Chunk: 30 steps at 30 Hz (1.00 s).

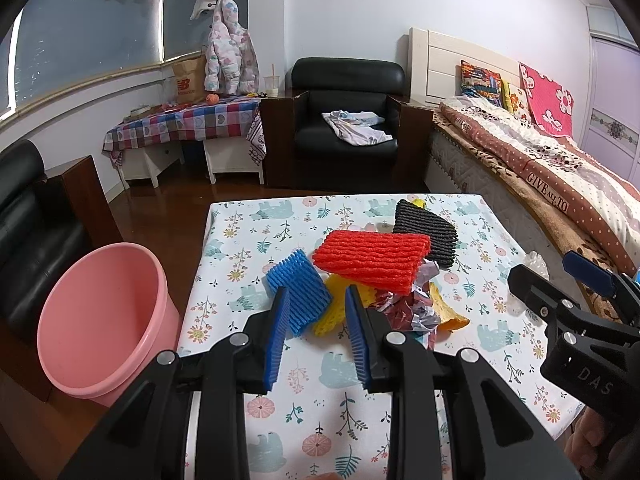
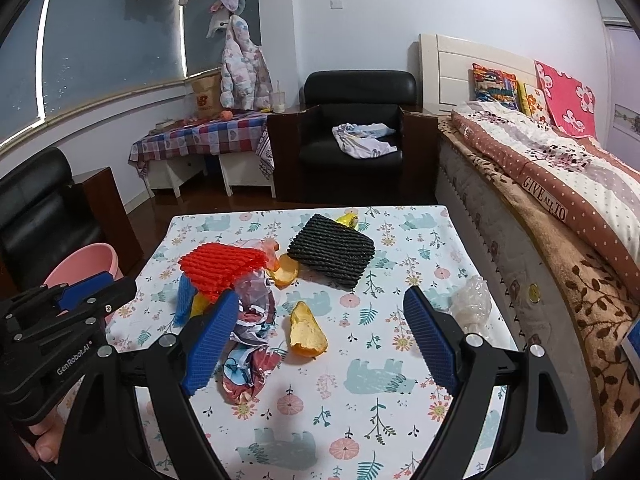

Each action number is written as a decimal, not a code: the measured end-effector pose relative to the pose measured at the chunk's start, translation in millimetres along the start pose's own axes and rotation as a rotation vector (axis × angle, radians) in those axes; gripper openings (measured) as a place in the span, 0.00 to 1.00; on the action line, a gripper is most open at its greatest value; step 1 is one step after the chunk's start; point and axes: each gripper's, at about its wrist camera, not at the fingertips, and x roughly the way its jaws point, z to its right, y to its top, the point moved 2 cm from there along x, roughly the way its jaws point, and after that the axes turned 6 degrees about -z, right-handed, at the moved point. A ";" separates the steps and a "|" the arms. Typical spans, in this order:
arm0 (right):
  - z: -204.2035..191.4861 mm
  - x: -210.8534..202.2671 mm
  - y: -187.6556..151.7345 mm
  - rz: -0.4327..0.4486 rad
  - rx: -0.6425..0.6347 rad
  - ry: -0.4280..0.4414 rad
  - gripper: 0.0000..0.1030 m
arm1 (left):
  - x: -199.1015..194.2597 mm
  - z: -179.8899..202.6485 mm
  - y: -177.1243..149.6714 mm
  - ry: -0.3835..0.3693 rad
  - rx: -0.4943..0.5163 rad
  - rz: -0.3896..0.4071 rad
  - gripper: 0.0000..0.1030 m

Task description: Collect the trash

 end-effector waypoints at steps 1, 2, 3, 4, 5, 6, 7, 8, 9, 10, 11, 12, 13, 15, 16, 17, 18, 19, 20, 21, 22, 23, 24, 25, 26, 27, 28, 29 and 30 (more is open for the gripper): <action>-0.8 -0.5 0.7 0.000 -0.001 0.001 0.82 | 0.1 -0.3 0.2 0.000 0.000 0.000 0.27; -1.3 -0.8 0.6 0.001 -0.001 0.002 0.82 | 0.0 -0.4 0.2 0.000 0.001 0.000 0.27; -1.9 -1.1 0.6 0.002 -0.003 0.003 0.82 | 0.0 0.0 -0.2 0.000 0.001 0.001 0.27; -2.6 -1.4 0.7 0.004 -0.005 0.003 0.82 | 0.0 -0.2 0.0 0.000 0.001 0.000 0.27; -2.9 -2.1 0.5 0.005 -0.006 0.003 0.82 | 0.0 0.0 -0.2 -0.001 0.000 0.001 0.27; -3.4 -2.4 0.5 0.007 -0.008 0.003 0.82 | 0.0 0.0 -0.2 -0.001 0.001 0.001 0.27; -3.7 -2.8 0.4 0.009 -0.009 0.003 0.82 | 0.0 0.0 -0.2 -0.001 0.001 0.001 0.27; -4.0 -3.1 0.4 0.010 -0.009 0.004 0.82 | 0.1 -0.5 0.0 -0.001 0.001 0.001 0.27; -4.1 -3.3 0.3 0.011 -0.009 0.004 0.82 | 0.0 -0.1 -0.2 -0.001 0.000 0.001 0.27; -3.9 -3.5 0.2 0.011 -0.009 0.005 0.82 | 0.1 -0.3 -0.1 -0.001 0.000 0.000 0.27; -3.8 -3.5 0.3 0.011 -0.009 0.005 0.82 | 0.0 -0.1 -0.3 0.000 -0.001 0.001 0.27; -3.9 -3.6 0.3 0.012 -0.009 0.006 0.82 | 0.2 -0.9 0.1 0.000 -0.001 0.000 0.27; -3.5 -4.5 0.1 0.013 -0.009 0.006 0.82 | 0.1 -0.3 -0.2 0.000 -0.001 0.000 0.27; -4.4 -5.2 0.1 0.016 -0.009 0.007 0.82 | 0.2 -0.9 0.0 -0.001 -0.002 0.000 0.27; -4.6 -5.6 0.1 0.018 -0.008 0.007 0.82 | -2.8 -3.2 -0.7 0.000 -0.003 0.001 0.27; -4.5 -6.0 -0.2 0.019 -0.008 0.007 0.82 | -2.7 -3.0 -0.8 0.000 -0.002 0.001 0.27; -4.8 -6.3 -0.4 0.019 -0.008 0.007 0.82 | -2.7 -3.1 -0.7 0.000 -0.002 0.000 0.27; -4.7 -6.3 -0.4 0.019 -0.007 0.008 0.82 | -2.7 -3.0 -0.8 0.000 -0.002 0.000 0.27; -4.7 -6.4 -0.4 0.019 -0.007 0.007 0.82 | -2.7 -3.5 -0.7 0.000 -0.002 0.000 0.27; -4.8 -6.5 -0.4 0.020 -0.007 0.008 0.82 | -2.7 -3.6 -0.7 0.000 -0.002 0.000 0.27; -4.9 -6.5 -0.3 0.020 -0.007 0.008 0.82 | -2.7 -3.2 -0.8 0.000 -0.003 0.000 0.27; -4.7 -6.4 -0.3 0.020 -0.007 0.008 0.82 | -2.6 -2.9 -0.9 0.001 -0.003 0.001 0.27; -4.9 -6.5 -0.3 0.020 -0.007 0.007 0.82 | -2.7 -3.5 -0.7 0.001 -0.003 0.000 0.27; -4.6 -7.3 -0.3 0.021 -0.007 0.007 0.82 | -2.5 -2.9 -1.0 0.001 -0.003 0.001 0.27; -4.5 -7.7 -0.3 0.022 -0.006 0.007 0.82 | -2.6 -3.3 -0.8 0.001 -0.003 0.001 0.27; -4.6 -7.9 -0.4 0.022 -0.005 0.008 0.82 | -2.6 -3.5 -0.8 0.001 -0.004 0.001 0.27; -4.8 -8.2 -0.6 0.022 -0.005 0.009 0.82 | -2.5 -3.0 -0.9 0.000 -0.004 0.000 0.27; -4.4 -8.2 -0.6 0.024 -0.005 0.009 0.82 | -2.5 -3.4 -0.8 0.000 -0.004 0.000 0.27; -5.0 -8.6 -0.6 0.025 -0.005 0.009 0.82 | -2.5 -3.0 -0.9 0.001 -0.003 0.001 0.27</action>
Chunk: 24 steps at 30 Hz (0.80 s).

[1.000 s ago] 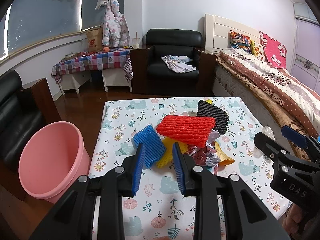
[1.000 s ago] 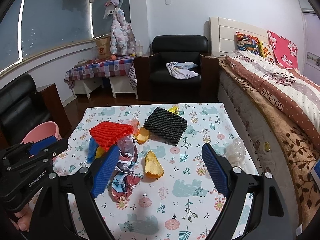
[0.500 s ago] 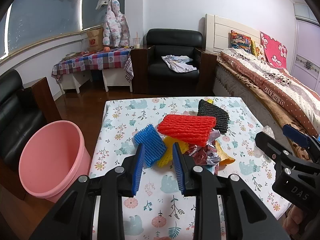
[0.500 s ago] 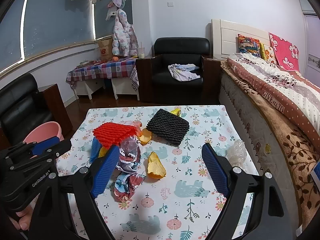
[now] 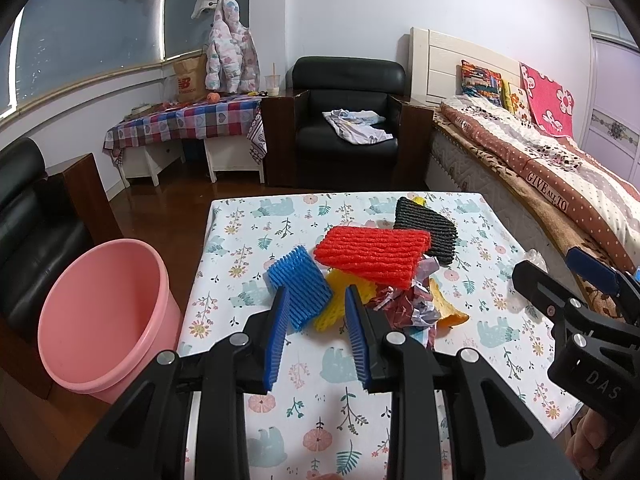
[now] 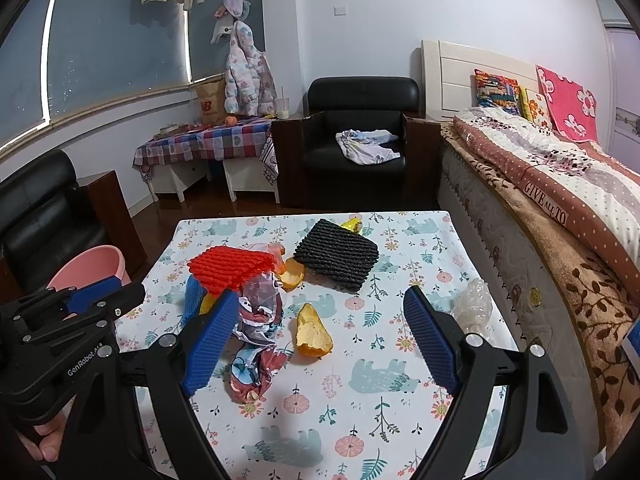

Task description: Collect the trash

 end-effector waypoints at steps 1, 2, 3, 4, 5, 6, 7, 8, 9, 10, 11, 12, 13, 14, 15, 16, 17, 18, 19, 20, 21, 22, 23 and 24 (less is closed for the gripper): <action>0.3 -0.7 -0.3 0.001 0.000 0.000 0.82 | 0.0 0.0 0.0 0.000 0.000 0.000 0.27; 0.6 -1.0 -0.7 0.001 0.001 0.001 0.82 | 0.0 -0.1 0.1 -0.001 0.000 0.000 0.27; 0.1 -1.6 -0.7 0.001 0.001 0.002 0.82 | -0.1 -0.6 0.2 -0.001 0.000 0.001 0.27; 0.2 -1.4 -0.6 0.002 0.001 0.001 0.82 | -0.1 -0.6 0.2 -0.001 0.000 0.001 0.27; 0.4 -1.0 -0.5 0.001 0.001 0.000 0.82 | -0.1 -0.1 0.2 -0.001 0.000 0.000 0.27; 0.0 -1.4 -0.5 0.002 0.002 0.001 0.82 | -0.1 -0.2 0.2 0.000 -0.001 0.000 0.27; -0.5 -1.9 -0.6 0.003 0.002 0.002 0.82 | -0.2 -0.4 0.3 -0.001 -0.001 0.000 0.27; -0.5 -2.7 -0.8 0.004 0.003 0.003 0.82 | -0.2 -0.5 0.4 -0.001 -0.001 0.000 0.27; -0.8 -3.3 -0.9 0.005 0.003 0.004 0.82 | -0.2 -0.1 0.3 -0.001 0.000 0.000 0.27; -1.1 -3.8 -0.9 0.006 0.003 0.005 0.82 | -0.2 -0.1 0.3 0.000 0.000 0.000 0.27; -0.9 -4.4 -0.7 0.007 0.004 0.006 0.82 | -0.3 -0.5 0.4 -0.001 0.001 0.001 0.27; -1.2 -4.6 -0.6 0.007 0.004 0.006 0.82 | -0.3 -0.2 0.4 0.000 0.000 0.000 0.27; -1.5 -4.8 -0.6 0.008 0.004 0.005 0.82 | -0.4 -0.4 0.5 -0.001 0.000 0.000 0.27; -1.0 -5.1 -0.6 0.008 0.003 0.006 0.82 | -1.1 -0.7 0.0 0.000 0.000 0.001 0.27; -1.1 -5.7 -0.5 0.009 0.003 0.007 0.82 | -1.2 -0.8 0.1 0.001 0.000 0.001 0.27; -1.6 -5.9 -0.5 0.009 0.004 0.008 0.82 | -1.2 -0.7 0.0 0.001 0.000 0.001 0.27; -2.0 -6.0 -0.4 0.009 0.003 0.008 0.82 | -1.3 -1.2 0.2 0.001 0.000 0.002 0.27; -1.6 -5.9 -0.5 0.009 0.003 0.007 0.82 | -1.3 -0.8 0.1 0.001 -0.001 0.001 0.27; -1.2 -5.8 -0.6 0.009 0.003 0.007 0.82 | -1.3 -1.2 0.2 0.001 -0.001 0.001 0.27; -1.2 -5.8 -0.6 0.009 0.003 0.007 0.82 | -1.3 -1.2 0.3 0.000 0.000 0.001 0.27; -2.0 -6.1 -0.4 0.009 0.003 0.008 0.82 | -1.4 -1.4 0.3 0.000 0.000 0.001 0.27; -1.2 -5.8 -0.7 0.009 0.004 0.007 0.82 | -1.4 -1.1 0.2 0.001 -0.001 0.001 0.27; -1.2 -5.8 -0.8 0.009 0.004 0.007 0.82 | -1.4 -0.8 0.0 0.000 0.000 0.001 0.27; -2.1 -6.0 -0.6 0.009 0.003 0.008 0.82 | -1.4 -0.8 0.0 0.001 0.000 0.001 0.27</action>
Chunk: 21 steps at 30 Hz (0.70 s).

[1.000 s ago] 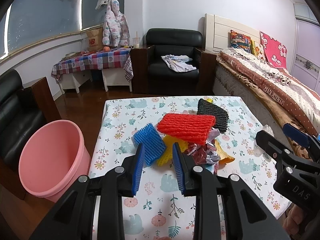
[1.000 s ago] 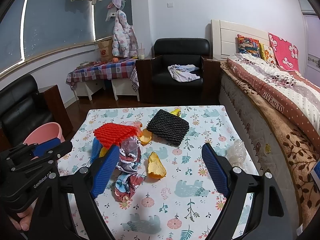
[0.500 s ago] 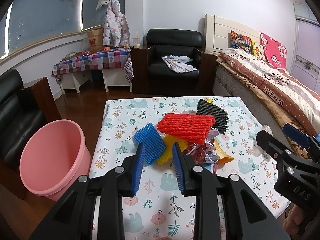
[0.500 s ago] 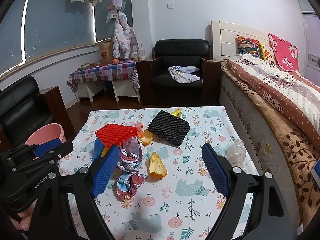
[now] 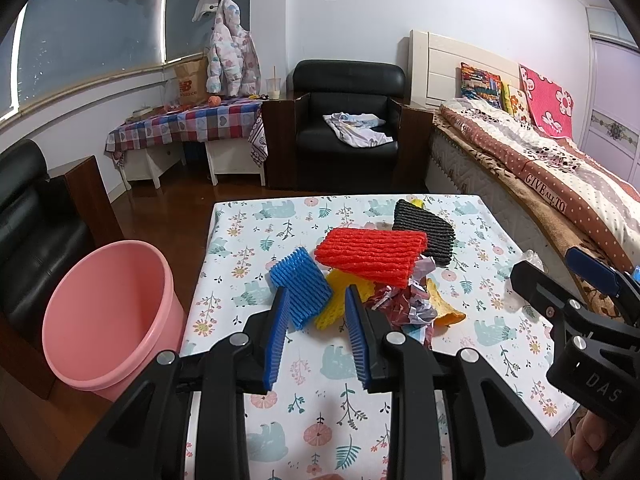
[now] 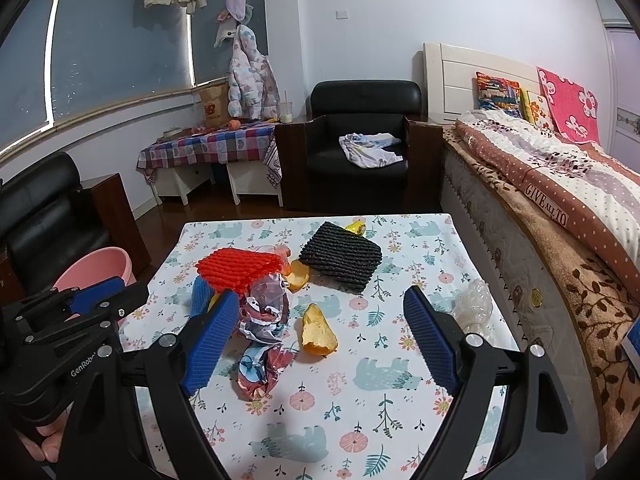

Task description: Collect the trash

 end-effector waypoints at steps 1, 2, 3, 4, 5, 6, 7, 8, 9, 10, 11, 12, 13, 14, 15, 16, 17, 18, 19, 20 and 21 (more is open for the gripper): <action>0.7 0.1 -0.3 0.001 -0.002 0.001 0.82 | 0.0 0.1 -0.1 0.000 0.000 0.000 0.27; 0.7 0.1 -0.3 0.001 -0.002 0.001 0.82 | -0.1 -0.5 0.1 0.000 0.000 0.000 0.27; 0.7 0.2 -0.3 0.000 -0.002 0.001 0.82 | 0.0 -0.1 -0.1 -0.001 0.000 0.000 0.27; 0.8 0.2 -0.4 0.000 -0.002 0.001 0.82 | 0.0 0.1 -0.2 -0.001 0.000 0.000 0.27; 0.9 0.2 -0.4 0.000 -0.001 0.002 0.82 | 0.0 0.0 -0.2 -0.001 0.000 0.000 0.27; 0.1 0.0 -0.4 0.000 -0.002 0.002 0.82 | 0.0 0.0 -0.2 -0.001 0.000 0.000 0.27; -0.2 0.1 -0.4 -0.001 -0.002 0.002 0.82 | 0.0 -0.2 -0.2 -0.001 0.000 0.000 0.27; 0.1 0.2 -0.5 -0.001 -0.002 0.003 0.82 | 0.0 -0.4 -0.2 -0.001 0.000 0.000 0.27; -1.0 -0.1 -1.0 -0.001 -0.003 0.004 0.82 | 0.1 0.0 -0.3 0.000 0.000 0.001 0.27; -1.0 0.0 -1.1 -0.001 -0.003 0.004 0.82 | 0.1 0.1 -0.4 0.000 0.000 0.001 0.27; -1.8 0.0 -1.0 -0.002 -0.003 0.004 0.82 | 0.1 0.0 -0.4 -0.001 -0.001 0.001 0.27; -1.7 0.1 -1.1 -0.003 -0.003 0.004 0.82 | 0.0 -0.8 -0.3 -0.001 -0.001 0.001 0.27; -2.0 0.2 -1.7 -0.004 -0.003 0.004 0.82 | 0.1 -0.6 -0.4 -0.002 -0.002 0.000 0.27; -3.1 0.4 -2.5 -0.007 -0.003 0.005 0.82 | 0.0 -1.0 -0.4 -0.005 -0.004 0.000 0.27; -3.9 0.7 -2.8 -0.010 -0.003 0.007 0.82 | -6.4 -2.8 -2.0 -0.010 -0.011 0.002 0.27; -4.1 1.7 -4.1 -0.014 -0.003 0.011 0.82 | -9.0 -3.8 -3.4 -0.015 -0.015 0.003 0.27; -5.0 2.6 -4.9 -0.021 -0.002 0.017 0.82 | -10.7 -6.7 -3.9 -0.023 -0.023 0.005 0.27; -5.5 3.6 -6.0 -0.029 0.000 0.023 0.82 | -12.2 -10.4 -5.1 -0.032 -0.031 0.007 0.27; -4.5 4.9 -7.0 -0.036 0.003 0.028 0.82 | -12.8 -14.2 -5.8 -0.038 -0.040 0.006 0.27; -3.9 6.3 -7.8 -0.043 0.005 0.035 0.82 | -13.1 -18.2 -6.8 -0.048 -0.051 0.003 0.28; -3.9 7.9 -8.9 -0.052 0.008 0.044 0.82 | -12.8 -23.1 -8.7 -0.064 -0.061 -0.005 0.31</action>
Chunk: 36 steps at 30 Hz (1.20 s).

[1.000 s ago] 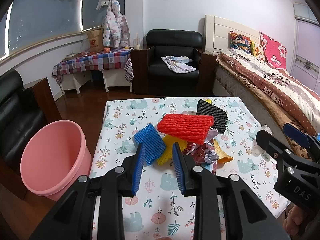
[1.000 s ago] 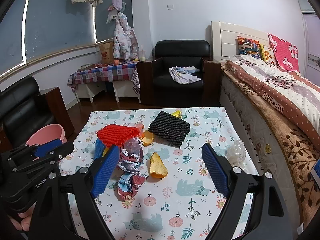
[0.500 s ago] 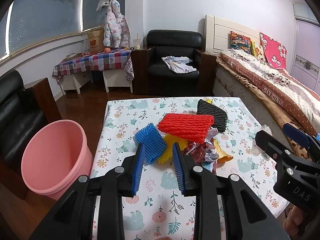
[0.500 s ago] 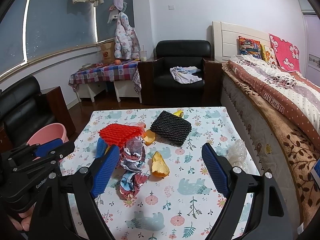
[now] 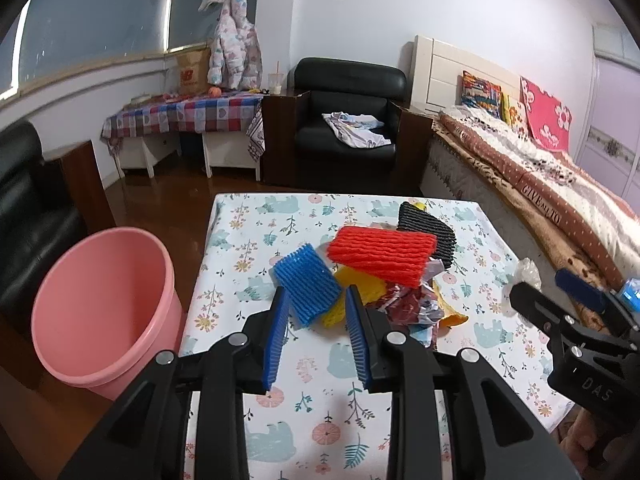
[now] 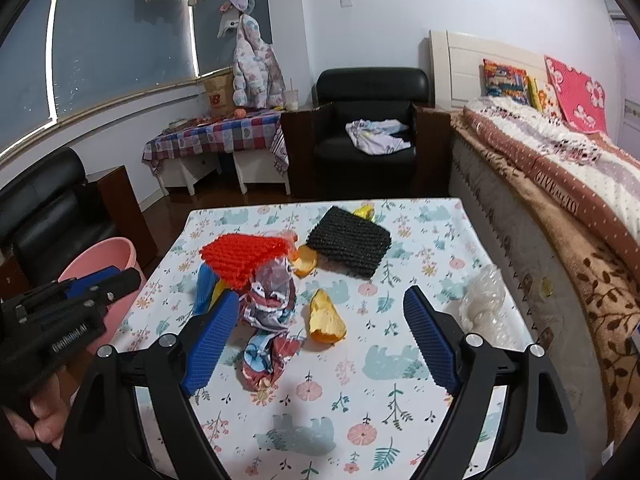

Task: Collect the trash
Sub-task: 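Reach the left gripper to the red mesh foam sleeve and grasp it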

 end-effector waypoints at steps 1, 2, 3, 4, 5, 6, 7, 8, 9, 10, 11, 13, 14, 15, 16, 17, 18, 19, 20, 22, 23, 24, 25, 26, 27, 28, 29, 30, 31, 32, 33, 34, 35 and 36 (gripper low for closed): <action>2.0 2.1 -0.9 -0.007 0.003 0.006 0.82 | -0.3 -3.3 -1.0 -0.013 -0.004 -0.010 0.36; 1.6 4.1 -2.1 -0.015 0.005 0.011 0.82 | 0.5 -5.7 -0.7 -0.020 -0.004 -0.014 0.36; 2.0 6.0 -2.7 -0.021 0.006 0.015 0.82 | 0.2 -7.7 -2.3 -0.019 0.001 -0.014 0.36; 2.3 8.1 -3.5 -0.030 0.007 0.021 0.82 | 0.1 -9.1 -4.1 -0.014 0.005 -0.015 0.36; 2.2 10.4 -4.4 -0.038 0.008 0.029 0.82 | 1.4 -10.7 -5.5 -0.011 0.003 -0.019 0.37; 1.9 12.1 -4.8 -0.042 0.008 0.035 0.82 | 5.3 -13.3 -5.7 -0.013 -0.004 -0.028 0.38; 1.3 14.0 -5.5 -0.048 0.006 0.040 0.82 | 7.6 -15.7 -6.4 -0.017 -0.016 -0.039 0.38; -0.1 16.0 -6.4 -0.054 0.002 0.047 0.82 | 10.4 -17.9 -6.5 -0.023 -0.029 -0.051 0.38; -0.3 17.5 -6.3 -0.058 -0.001 0.052 0.82 | 13.5 -19.5 -6.5 -0.030 -0.039 -0.063 0.38; -1.0 18.9 -6.7 -0.062 -0.005 0.058 0.82 | 16.7 -20.9 -6.4 -0.041 -0.051 -0.076 0.38; -0.5 20.0 -7.0 -0.065 -0.007 0.064 0.82 | 20.8 -23.4 -5.8 -0.047 -0.058 -0.085 0.39; -0.6 22.2 -7.5 -0.070 -0.009 0.075 0.82 | 26.6 -22.1 -4.3 -0.059 -0.067 -0.105 0.40; -0.4 23.5 -7.7 -0.073 -0.008 0.083 0.82 | 30.0 -20.9 -3.7 -0.063 -0.066 -0.115 0.40; 0.0 24.3 -7.6 -0.075 -0.007 0.089 0.82 | 35.2 -19.2 -2.7 -0.064 -0.066 -0.128 0.40; 0.2 24.9 -7.3 -0.076 -0.007 0.096 0.82 | 40.9 -17.2 -2.3 -0.059 -0.067 -0.138 0.40; 0.5 25.7 -7.3 -0.077 -0.010 0.100 0.82 | 45.0 -18.6 -1.4 -0.057 -0.070 -0.149 0.40; 0.8 26.7 -7.1 -0.077 -0.012 0.103 0.82 | 49.1 -18.1 0.2 -0.064 -0.075 -0.159 0.40; 1.2 28.1 -6.8 -0.081 -0.015 0.104 0.78 | 50.3 -19.4 1.1 -0.075 -0.080 -0.164 0.40; 1.7 30.6 -6.8 -0.089 -0.018 0.105 0.76 | 51.4 -17.8 2.7 -0.091 -0.089 -0.168 0.40; 3.6 35.2 -6.4 -0.101 -0.015 0.103 0.75 | 51.1 -10.9 8.3 -0.122 -0.085 -0.158 0.40; 4.7 38.0 -5.9 -0.108 -0.009 0.106 0.75 | 51.2 -7.4 11.3 -0.123 -0.073 -0.151 0.40; 5.6 40.6 -5.1 -0.114 -0.002 0.110 0.75 | 50.9 -4.4 14.1 -0.124 -0.064 -0.147 0.40; 6.0 42.4 -4.1 -0.119 0.004 0.117 0.72 | 51.1 -0.6 18.7 -0.130 -0.058 -0.143 0.40; 6.1 43.8 -2.7 -0.121 0.007 0.125 0.70 | 51.7 1.8 23.2 -0.138 -0.060 -0.142 0.40; 5.5 44.7 -0.1 -0.119 0.006 0.135 0.70 | 51.3 2.9 28.0 -0.149 -0.066 -0.144 0.40; 4.5 44.9 1.9 -0.113 0.003 0.141 0.69 | 52.3 5.5 34.6 -0.167 -0.073 -0.145 0.40; 4.1 45.1 3.3 -0.108 0.000 0.145 0.69 | 52.0 6.4 39.1 -0.178 -0.077 -0.147 0.40; 3.1 45.6 5.4 -0.103 -0.004 0.149 0.69 | 51.3 7.0 42.9 -0.183 -0.080 -0.148 0.40; 2.4 46.6 7.0 -0.101 -0.007 0.150 0.69 | 53.4 9.3 48.4 -0.180 -0.079 -0.150 0.42; 2.2 47.8 8.1 -0.101 -0.011 0.153 0.69 | 56.2 11.3 52.8 -0.176 -0.079 -0.153 0.43; 2.4 49.8 8.7 -0.103 -0.016 0.153 0.69 | 59.7 13.0 57.1 -0.170 -0.080 -0.159 0.44; 3.1 50.9 8.7 -0.106 -0.017 0.152 0.69 | 62.7 13.6 59.4 -0.160 -0.083 -0.164 0.46; 4.3 52.7 8.7 -0.110 -0.016 0.150 0.69 | 67.9 14.9 62.8 -0.144 -0.086 -0.169 0.49; 7.0 54.9 8.7 -0.115 -0.009 0.151 0.69 | 71.4 15.4 64.6 -0.134 -0.089 -0.172 0.50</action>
